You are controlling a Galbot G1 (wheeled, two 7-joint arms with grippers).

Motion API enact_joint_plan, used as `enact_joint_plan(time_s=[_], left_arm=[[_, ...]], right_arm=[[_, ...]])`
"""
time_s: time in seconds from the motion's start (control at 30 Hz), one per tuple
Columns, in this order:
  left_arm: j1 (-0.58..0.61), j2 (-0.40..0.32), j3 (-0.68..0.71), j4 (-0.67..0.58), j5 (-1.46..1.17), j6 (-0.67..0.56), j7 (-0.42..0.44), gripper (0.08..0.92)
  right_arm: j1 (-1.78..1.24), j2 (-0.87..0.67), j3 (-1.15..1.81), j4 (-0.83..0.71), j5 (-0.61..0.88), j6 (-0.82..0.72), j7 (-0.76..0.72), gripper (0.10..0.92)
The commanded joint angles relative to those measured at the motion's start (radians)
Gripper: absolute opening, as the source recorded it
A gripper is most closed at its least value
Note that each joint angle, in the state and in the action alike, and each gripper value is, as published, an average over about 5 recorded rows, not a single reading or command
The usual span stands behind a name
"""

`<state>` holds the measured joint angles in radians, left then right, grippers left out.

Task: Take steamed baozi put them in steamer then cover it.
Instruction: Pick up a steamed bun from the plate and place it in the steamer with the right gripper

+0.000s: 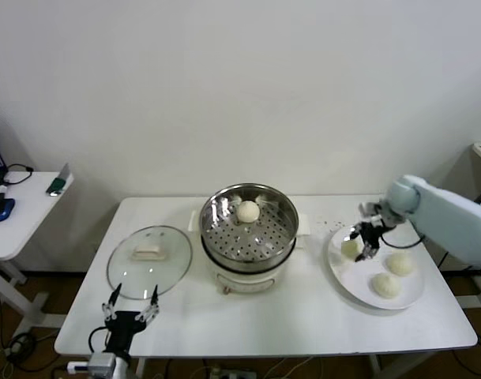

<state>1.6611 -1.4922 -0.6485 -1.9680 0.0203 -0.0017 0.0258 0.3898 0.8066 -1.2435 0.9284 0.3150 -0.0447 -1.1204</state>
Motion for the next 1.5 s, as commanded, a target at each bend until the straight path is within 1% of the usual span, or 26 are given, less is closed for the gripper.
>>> enact_joint_plan(time_s=[0.03,0.2,0.3,0.53,0.83,1.07,1.5], left_arm=[[0.005,-0.001,0.013,-0.008,-0.002,-0.005,0.006,0.823],[0.006,0.001,0.018,-0.033,0.001,0.003,0.019,0.823],[0.005,0.003,0.019,-0.033,0.000,0.002,0.021,0.823],[0.022,0.012,0.022,-0.062,0.003,0.022,0.039,0.823],[0.028,0.015,0.015,-0.065,0.004,0.018,0.042,0.823],[0.040,0.016,0.008,-0.058,0.006,0.015,0.045,0.823],[0.041,0.016,0.015,-0.047,0.025,0.020,0.052,0.823]], right_arm=[[0.413,0.110,-0.306,0.018,0.313,-0.018,-0.009,0.662],[0.482,0.218,-0.370,0.052,0.433,-0.056,-0.005,0.664],[0.478,0.291,-0.368,0.052,0.474,-0.081,0.005,0.663],[0.404,0.475,-0.337,0.025,0.503,-0.124,0.047,0.663],[0.292,0.643,-0.321,-0.069,0.516,-0.151,0.070,0.670],[0.232,0.699,-0.333,-0.104,0.504,-0.157,0.076,0.669],[0.175,0.680,-0.362,-0.042,0.465,-0.184,0.115,0.670]])
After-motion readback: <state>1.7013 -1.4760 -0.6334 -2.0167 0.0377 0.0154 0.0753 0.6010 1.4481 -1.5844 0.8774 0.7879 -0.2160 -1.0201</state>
